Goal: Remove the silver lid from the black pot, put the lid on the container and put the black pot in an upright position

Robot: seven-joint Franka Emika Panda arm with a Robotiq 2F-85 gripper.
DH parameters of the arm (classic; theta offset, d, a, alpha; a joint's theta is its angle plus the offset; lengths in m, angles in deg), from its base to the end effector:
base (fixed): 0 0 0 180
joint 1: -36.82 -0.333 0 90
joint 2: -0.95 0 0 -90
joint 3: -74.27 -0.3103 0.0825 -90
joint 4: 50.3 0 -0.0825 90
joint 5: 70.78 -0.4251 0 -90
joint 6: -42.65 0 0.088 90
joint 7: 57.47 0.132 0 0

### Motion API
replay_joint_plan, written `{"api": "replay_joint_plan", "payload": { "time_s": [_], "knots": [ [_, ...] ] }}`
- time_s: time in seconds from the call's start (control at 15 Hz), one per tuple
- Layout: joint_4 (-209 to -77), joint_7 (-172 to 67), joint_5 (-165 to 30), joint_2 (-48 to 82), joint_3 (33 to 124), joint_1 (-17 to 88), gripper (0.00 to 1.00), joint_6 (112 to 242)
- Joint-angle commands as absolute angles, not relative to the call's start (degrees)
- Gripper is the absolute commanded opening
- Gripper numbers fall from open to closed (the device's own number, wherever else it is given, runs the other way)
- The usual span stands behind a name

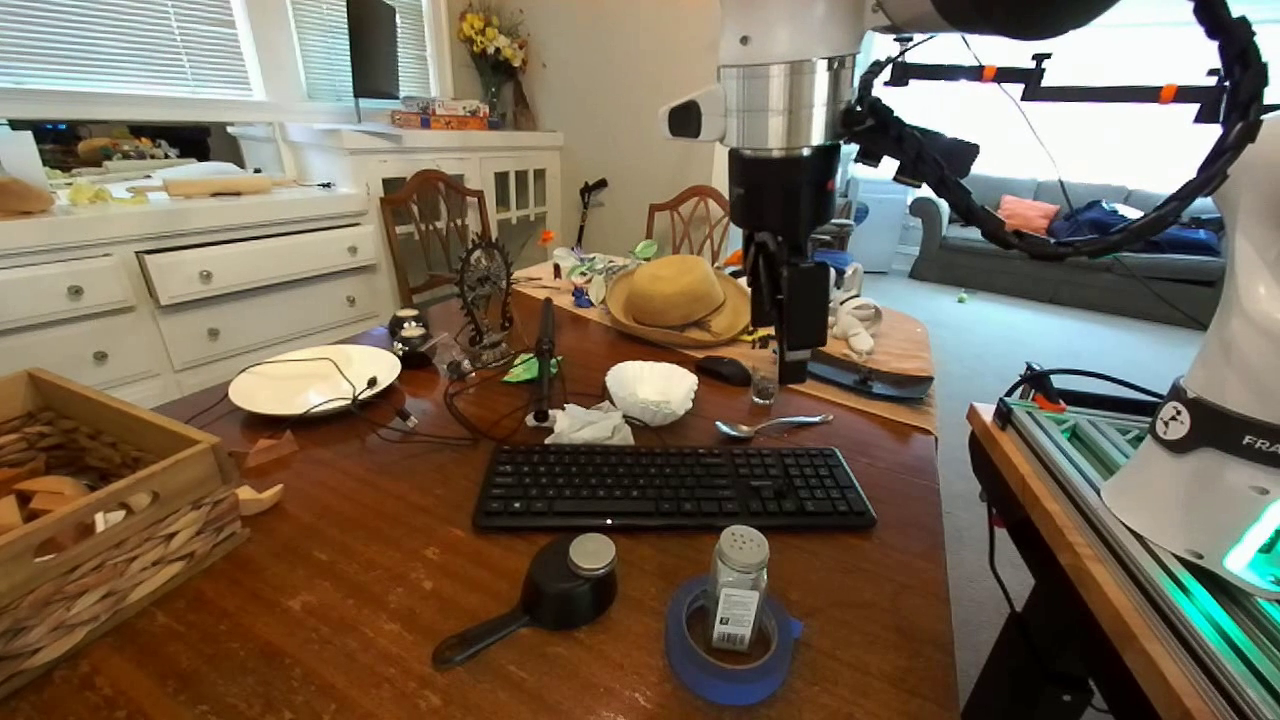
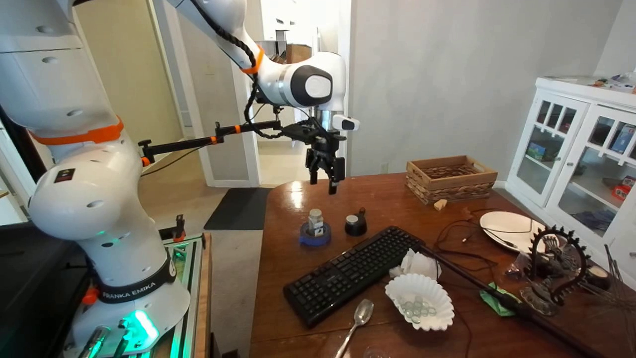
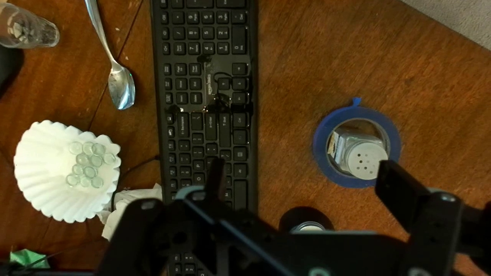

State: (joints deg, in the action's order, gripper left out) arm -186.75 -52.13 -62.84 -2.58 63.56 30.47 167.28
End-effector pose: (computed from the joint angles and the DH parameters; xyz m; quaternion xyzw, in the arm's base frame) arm 0.4797 0.1379 0.2754 0.9851 0.1441 -0.0599 0.0727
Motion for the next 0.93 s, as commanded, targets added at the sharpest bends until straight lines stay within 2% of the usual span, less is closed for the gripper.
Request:
{"api": "replay_joint_plan", "payload": {
  "time_s": [0.0, 0.4, 0.87],
  "knots": [
    [-186.8, -49.6, -63.3, 0.7, 64.4, 29.9, 1.00, 172.0],
    [-181.4, -44.0, -63.4, 16.1, 64.5, 27.9, 1.00, 188.0],
    [-167.4, -39.8, -62.6, 31.4, 68.8, 21.8, 1.00, 191.7]
  ]
}}
